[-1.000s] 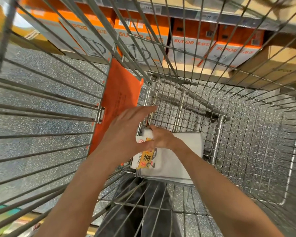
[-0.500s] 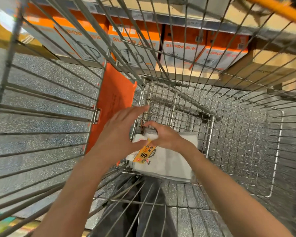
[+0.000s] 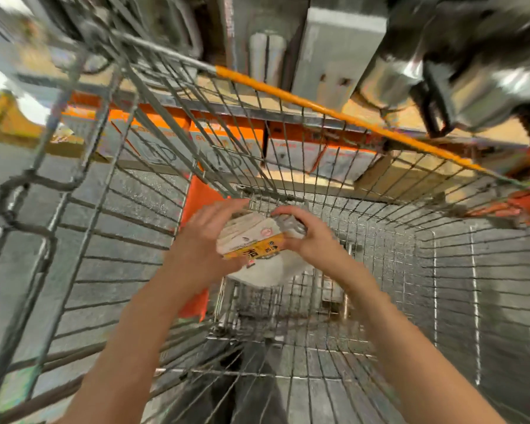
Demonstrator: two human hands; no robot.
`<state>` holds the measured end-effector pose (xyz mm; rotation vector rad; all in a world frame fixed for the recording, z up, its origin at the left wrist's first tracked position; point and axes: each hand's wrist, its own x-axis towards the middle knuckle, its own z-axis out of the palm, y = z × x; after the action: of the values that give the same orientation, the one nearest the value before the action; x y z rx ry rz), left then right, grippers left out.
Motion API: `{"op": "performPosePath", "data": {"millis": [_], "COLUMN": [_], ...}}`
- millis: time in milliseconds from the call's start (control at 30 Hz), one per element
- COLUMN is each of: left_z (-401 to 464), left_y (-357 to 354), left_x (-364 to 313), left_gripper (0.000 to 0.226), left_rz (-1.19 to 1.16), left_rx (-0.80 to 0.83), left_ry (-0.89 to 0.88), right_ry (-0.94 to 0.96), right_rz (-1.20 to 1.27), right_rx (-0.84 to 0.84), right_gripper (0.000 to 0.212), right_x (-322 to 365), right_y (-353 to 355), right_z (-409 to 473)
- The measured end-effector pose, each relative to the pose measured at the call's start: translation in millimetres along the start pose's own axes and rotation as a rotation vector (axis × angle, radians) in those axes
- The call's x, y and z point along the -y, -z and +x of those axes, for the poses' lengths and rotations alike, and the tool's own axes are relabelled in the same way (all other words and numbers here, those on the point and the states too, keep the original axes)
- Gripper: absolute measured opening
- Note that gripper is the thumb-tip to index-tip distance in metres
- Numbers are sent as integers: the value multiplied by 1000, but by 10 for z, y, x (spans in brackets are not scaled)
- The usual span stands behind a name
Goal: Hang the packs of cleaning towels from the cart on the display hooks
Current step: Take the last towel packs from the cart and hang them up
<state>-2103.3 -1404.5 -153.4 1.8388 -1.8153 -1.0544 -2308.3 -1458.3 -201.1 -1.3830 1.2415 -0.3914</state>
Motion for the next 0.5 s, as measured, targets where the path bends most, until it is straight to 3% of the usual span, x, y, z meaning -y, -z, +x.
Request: {"op": "performPosePath", "data": {"millis": [267, 500], "left_z": [12, -100], "left_y": [672, 1489], "left_x": [-595, -1218], "left_gripper": [88, 76], "left_rz": [93, 120], "left_rx": [-172, -372], "left_ry": [-150, -275], "right_ry": [226, 359], "right_rz": [142, 205], "right_rx": [-149, -220], "right_gripper": [46, 47], "right_x": [1102, 2061], "right_y": [418, 852], "right_z": [-423, -880]}}
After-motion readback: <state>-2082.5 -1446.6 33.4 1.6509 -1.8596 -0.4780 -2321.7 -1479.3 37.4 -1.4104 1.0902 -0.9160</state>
